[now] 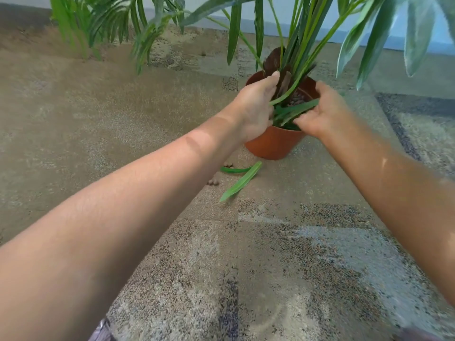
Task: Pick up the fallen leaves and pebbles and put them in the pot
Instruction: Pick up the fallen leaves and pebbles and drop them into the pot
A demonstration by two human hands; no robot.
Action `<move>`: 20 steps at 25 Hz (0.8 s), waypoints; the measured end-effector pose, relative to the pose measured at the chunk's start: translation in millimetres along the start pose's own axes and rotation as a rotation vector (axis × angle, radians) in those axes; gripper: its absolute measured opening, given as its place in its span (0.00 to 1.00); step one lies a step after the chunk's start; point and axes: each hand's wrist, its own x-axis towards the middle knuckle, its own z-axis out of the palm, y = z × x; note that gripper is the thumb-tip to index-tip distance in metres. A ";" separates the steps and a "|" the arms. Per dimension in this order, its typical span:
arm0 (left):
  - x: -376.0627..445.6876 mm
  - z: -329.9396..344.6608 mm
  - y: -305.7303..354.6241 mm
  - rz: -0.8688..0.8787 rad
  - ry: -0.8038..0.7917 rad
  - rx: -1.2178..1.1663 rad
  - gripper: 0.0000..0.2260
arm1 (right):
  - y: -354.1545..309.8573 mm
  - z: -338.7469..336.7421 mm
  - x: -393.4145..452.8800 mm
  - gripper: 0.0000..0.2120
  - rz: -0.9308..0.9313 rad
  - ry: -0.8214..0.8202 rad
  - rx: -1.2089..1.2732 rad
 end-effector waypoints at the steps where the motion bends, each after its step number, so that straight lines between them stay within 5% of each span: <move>1: 1.4 -6.6 -0.2 0.000 -0.003 0.035 0.24 | -3.5 -0.7 0.0 0.19 0.004 -0.027 -0.044; 5: 7.1 -32.0 1.3 0.092 0.032 0.092 0.24 | -14.2 1.5 -11.8 0.21 0.040 -0.127 -0.210; 8: 4.7 -59.8 2.0 0.199 0.341 0.214 0.17 | -20.1 6.7 -26.9 0.17 0.062 -0.096 -0.222; 12: -14.7 -127.6 -19.9 0.173 0.610 0.529 0.14 | -7.3 -0.3 -25.1 0.10 -0.349 0.227 -0.727; 15: -33.3 -175.0 -51.3 0.035 0.674 1.022 0.17 | 34.8 -12.3 -46.9 0.07 -0.611 0.091 -0.744; 20: -51.0 -212.7 -84.4 -0.126 0.651 1.413 0.13 | 126.3 -58.4 -64.1 0.07 -0.188 -0.107 -0.766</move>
